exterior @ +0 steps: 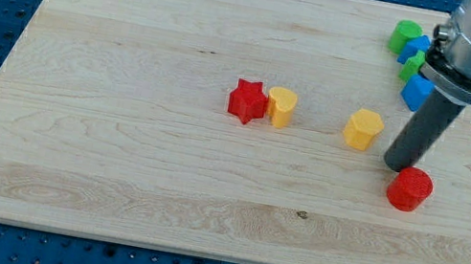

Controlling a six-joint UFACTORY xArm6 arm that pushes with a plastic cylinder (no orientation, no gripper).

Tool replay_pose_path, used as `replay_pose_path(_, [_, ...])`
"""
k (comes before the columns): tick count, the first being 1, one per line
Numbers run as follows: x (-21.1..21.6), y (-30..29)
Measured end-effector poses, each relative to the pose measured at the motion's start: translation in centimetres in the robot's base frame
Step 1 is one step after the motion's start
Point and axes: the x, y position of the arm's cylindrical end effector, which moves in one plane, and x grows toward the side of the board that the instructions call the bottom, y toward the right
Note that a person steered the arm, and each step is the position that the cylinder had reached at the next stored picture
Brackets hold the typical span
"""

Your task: Push the yellow hexagon below the blue cube

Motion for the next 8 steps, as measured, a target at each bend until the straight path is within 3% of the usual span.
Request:
replay_pose_path(2, [-0.5,-7.6])
replay_pose_path(3, [-1.8,-8.7])
replay_pose_path(7, [-2.9,0.6])
replay_pose_path(8, [-2.9,-2.3])
